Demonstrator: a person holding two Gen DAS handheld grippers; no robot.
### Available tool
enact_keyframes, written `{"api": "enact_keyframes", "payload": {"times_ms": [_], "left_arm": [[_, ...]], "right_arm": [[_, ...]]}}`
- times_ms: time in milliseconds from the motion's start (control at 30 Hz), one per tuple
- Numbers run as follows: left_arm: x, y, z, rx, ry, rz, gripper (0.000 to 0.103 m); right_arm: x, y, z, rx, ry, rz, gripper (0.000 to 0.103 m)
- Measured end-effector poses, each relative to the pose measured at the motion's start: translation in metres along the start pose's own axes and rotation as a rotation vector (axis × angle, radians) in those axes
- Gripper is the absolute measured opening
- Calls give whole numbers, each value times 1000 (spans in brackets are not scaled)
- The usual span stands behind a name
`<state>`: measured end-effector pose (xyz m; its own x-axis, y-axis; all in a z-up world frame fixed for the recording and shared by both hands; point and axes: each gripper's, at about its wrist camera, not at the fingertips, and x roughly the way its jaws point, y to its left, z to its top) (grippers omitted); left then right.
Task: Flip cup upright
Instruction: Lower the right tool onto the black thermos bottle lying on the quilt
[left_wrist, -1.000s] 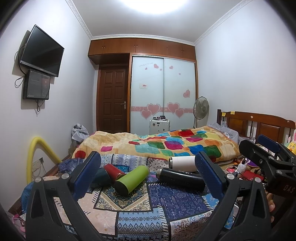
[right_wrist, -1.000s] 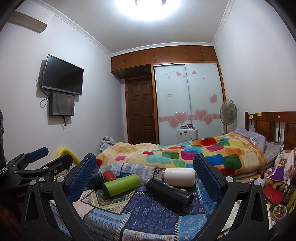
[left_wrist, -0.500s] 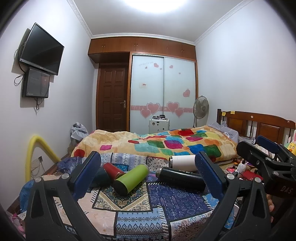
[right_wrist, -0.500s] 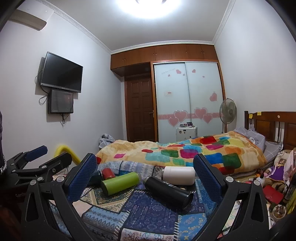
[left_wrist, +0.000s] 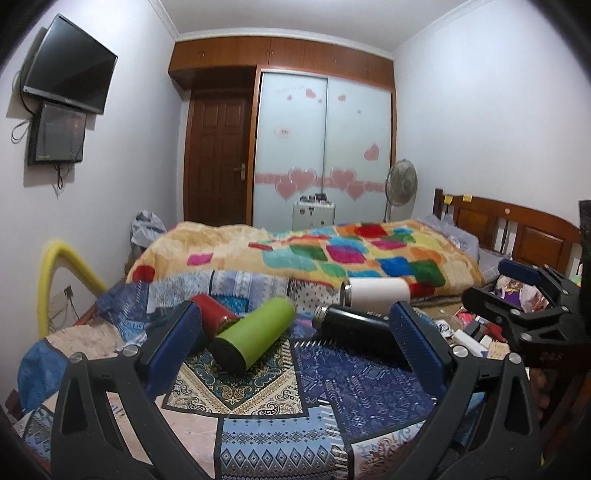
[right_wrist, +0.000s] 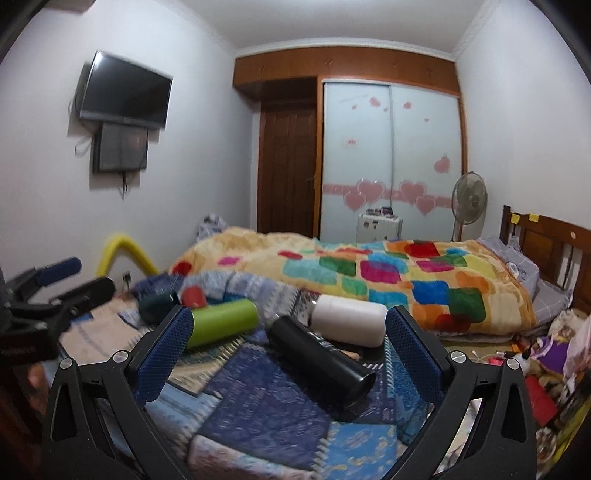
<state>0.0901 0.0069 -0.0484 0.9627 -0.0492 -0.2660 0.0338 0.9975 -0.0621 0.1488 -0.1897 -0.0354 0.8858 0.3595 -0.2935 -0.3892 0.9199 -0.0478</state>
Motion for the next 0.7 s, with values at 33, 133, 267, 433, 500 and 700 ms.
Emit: {"api": "enact_keyframes", "payload": {"times_ms": [33,133,267,433,500,700], "left_arm": [[8,1,-2,0,13,1,103],[27,6,-7,-10,47,-10,103],[53,9,-15,-17,94,-24,103],[79,11,-26,-9,139,-31,103],[88,12,-30,-9,155,-41,103],[108,10,-41,-8,208,-74,103]], "right_arm": [[13,-4,-2,-21,25,-1,103],[41,-15,-7,-49,100,26,103],[84,-29,-14,-69,227,73,103],[129,-40,-25,-93,374,129,103],[144,-43,-29,-101,423,147,102],[176,-39,-37,-156,540,196,95]]}}
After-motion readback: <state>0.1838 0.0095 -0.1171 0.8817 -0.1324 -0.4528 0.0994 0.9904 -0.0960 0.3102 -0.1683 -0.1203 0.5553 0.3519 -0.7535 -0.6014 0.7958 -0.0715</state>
